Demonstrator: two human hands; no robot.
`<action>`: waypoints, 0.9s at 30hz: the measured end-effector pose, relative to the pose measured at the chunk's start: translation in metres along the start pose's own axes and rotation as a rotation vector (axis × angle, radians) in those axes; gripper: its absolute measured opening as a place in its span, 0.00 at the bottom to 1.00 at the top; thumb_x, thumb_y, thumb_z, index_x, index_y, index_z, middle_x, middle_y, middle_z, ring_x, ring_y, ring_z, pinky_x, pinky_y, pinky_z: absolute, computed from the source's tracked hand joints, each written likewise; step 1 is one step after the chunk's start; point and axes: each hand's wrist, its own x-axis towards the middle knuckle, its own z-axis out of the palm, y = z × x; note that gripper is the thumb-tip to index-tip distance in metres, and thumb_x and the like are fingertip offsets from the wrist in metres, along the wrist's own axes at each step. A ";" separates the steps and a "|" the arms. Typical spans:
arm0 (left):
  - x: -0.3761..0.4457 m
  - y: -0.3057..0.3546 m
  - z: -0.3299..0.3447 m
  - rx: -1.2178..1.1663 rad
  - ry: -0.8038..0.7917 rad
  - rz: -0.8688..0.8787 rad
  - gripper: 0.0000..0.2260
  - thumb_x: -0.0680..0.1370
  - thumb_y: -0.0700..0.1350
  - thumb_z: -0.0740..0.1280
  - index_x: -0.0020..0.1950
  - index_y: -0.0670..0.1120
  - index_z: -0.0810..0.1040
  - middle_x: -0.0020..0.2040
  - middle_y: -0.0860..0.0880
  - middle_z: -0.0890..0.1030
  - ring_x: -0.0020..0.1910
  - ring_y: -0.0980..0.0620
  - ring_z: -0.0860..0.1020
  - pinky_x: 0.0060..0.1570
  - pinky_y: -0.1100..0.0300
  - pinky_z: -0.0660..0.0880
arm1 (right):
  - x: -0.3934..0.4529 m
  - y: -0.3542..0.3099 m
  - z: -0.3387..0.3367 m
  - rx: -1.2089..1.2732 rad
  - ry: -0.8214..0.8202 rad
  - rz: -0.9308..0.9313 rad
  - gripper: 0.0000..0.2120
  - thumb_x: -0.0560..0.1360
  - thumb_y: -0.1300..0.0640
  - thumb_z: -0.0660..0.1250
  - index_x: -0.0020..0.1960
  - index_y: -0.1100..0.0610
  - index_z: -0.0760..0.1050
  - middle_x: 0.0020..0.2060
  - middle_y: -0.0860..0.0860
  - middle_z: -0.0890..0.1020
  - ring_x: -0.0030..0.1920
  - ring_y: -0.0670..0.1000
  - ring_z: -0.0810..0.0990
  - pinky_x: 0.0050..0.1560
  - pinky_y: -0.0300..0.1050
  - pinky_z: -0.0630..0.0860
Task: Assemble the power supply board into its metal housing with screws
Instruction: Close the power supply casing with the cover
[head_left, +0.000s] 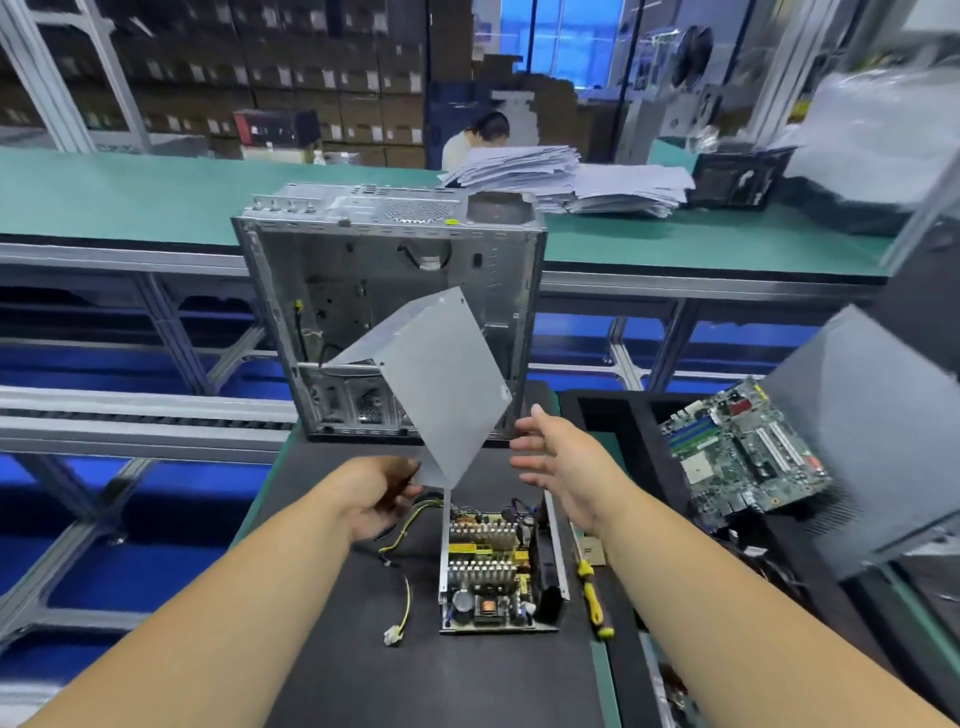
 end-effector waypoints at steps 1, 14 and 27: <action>-0.001 -0.001 0.003 0.005 -0.010 0.001 0.09 0.80 0.33 0.60 0.41 0.39 0.74 0.25 0.46 0.77 0.18 0.56 0.74 0.18 0.70 0.65 | -0.001 0.001 -0.004 0.015 -0.005 0.003 0.21 0.83 0.44 0.57 0.66 0.58 0.73 0.54 0.55 0.80 0.54 0.54 0.81 0.53 0.47 0.78; 0.000 -0.024 0.043 0.218 -0.096 0.049 0.07 0.80 0.35 0.61 0.45 0.40 0.77 0.28 0.48 0.79 0.22 0.57 0.75 0.21 0.67 0.68 | -0.019 -0.021 -0.015 0.333 -0.274 0.209 0.52 0.57 0.35 0.78 0.75 0.39 0.57 0.76 0.61 0.60 0.74 0.67 0.61 0.70 0.72 0.60; 0.009 -0.009 0.044 0.228 -0.054 -0.100 0.06 0.80 0.36 0.63 0.43 0.39 0.74 0.23 0.46 0.77 0.17 0.57 0.72 0.16 0.70 0.64 | -0.016 -0.042 -0.044 -0.566 0.095 -0.360 0.51 0.67 0.28 0.68 0.76 0.33 0.36 0.79 0.39 0.41 0.79 0.49 0.42 0.74 0.57 0.50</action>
